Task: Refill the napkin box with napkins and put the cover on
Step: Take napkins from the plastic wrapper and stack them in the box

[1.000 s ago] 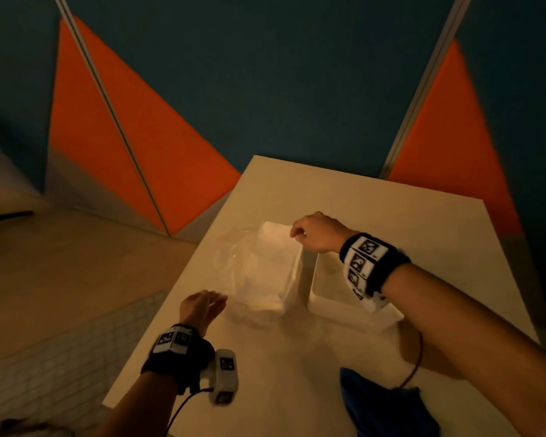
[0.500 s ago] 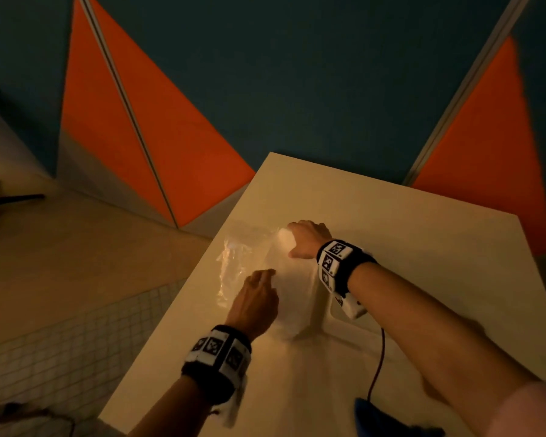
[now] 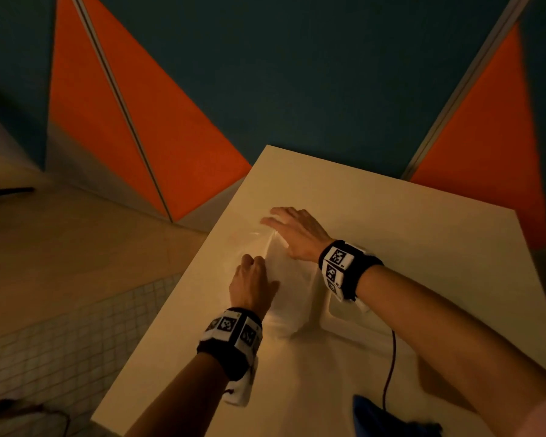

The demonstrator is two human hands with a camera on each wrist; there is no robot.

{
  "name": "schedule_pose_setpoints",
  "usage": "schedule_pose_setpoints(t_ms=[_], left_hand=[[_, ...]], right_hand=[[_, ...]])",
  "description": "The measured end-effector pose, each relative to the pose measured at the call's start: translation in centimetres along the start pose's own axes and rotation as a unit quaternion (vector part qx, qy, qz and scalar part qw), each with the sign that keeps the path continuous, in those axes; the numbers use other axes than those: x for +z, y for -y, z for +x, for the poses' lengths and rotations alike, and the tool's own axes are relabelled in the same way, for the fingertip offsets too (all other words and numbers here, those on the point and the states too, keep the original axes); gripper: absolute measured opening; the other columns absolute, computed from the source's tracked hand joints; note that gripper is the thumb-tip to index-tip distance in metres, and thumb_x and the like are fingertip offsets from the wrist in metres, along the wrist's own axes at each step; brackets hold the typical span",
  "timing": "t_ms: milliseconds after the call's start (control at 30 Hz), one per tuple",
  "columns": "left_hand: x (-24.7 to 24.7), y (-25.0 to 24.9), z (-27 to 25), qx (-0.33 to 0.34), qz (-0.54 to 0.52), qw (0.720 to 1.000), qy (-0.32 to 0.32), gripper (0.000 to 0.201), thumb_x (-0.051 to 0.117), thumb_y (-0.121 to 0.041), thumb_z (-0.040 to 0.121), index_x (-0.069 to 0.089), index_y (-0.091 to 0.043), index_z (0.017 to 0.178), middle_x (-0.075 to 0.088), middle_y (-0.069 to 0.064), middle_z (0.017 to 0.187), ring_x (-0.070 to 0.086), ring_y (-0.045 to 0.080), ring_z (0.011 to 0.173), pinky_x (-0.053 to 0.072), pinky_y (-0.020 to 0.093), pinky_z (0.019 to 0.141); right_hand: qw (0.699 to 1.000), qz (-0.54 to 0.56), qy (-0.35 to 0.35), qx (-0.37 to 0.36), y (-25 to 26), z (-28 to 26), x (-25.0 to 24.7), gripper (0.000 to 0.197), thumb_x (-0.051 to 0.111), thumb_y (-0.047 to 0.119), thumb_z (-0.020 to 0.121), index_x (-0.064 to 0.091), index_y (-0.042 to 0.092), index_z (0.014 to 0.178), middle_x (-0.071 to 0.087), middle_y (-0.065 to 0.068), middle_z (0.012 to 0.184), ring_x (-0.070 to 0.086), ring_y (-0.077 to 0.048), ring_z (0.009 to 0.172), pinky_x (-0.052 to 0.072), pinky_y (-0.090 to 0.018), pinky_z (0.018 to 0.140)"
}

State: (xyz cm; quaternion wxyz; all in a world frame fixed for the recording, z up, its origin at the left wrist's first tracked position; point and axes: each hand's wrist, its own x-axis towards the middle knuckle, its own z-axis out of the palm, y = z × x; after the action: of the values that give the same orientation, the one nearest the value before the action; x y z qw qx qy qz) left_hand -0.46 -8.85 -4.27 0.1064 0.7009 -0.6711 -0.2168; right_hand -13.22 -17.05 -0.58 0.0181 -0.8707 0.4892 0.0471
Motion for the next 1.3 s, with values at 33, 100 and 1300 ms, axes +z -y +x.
schedule_pose_setpoints(t_ms=[33,100,1300], left_hand=[[0.1,0.0,-0.3,0.019,0.013,1.000,-0.014,0.047,0.065,-0.034,0.081,0.050,-0.012,0.120,0.049,0.008,0.118,0.054,0.029,0.102,0.050,0.040,0.078],[0.6,0.2,-0.9,0.049,0.034,0.998,-0.033,0.049,0.060,-0.034,0.085,0.046,-0.014,0.127,0.049,0.007,0.123,0.052,0.028,0.105,0.051,0.039,0.079],[-0.8,0.7,-4.7,-0.011,-0.388,0.904,-0.180,0.056,0.072,-0.021,0.077,0.041,-0.020,0.124,0.056,0.001,0.116,0.057,0.020,0.102,0.052,0.039,0.087]], right_hand=[[0.999,-0.021,0.013,-0.034,0.1,-0.1,-0.2,0.074,0.068,0.011,0.076,0.037,0.026,0.141,0.028,-0.008,0.152,0.030,-0.025,0.137,0.032,-0.040,0.108],[0.995,-0.058,0.036,-0.077,0.3,-0.3,-0.5,0.060,0.064,0.014,0.081,0.047,0.028,0.136,0.025,-0.006,0.155,0.023,-0.024,0.141,0.027,-0.039,0.111],[0.830,0.501,-0.107,0.221,-3.0,-6.7,-0.2,0.033,0.066,0.001,0.076,0.060,0.017,0.104,0.060,0.001,0.105,0.057,-0.017,0.097,0.046,-0.025,0.079]])
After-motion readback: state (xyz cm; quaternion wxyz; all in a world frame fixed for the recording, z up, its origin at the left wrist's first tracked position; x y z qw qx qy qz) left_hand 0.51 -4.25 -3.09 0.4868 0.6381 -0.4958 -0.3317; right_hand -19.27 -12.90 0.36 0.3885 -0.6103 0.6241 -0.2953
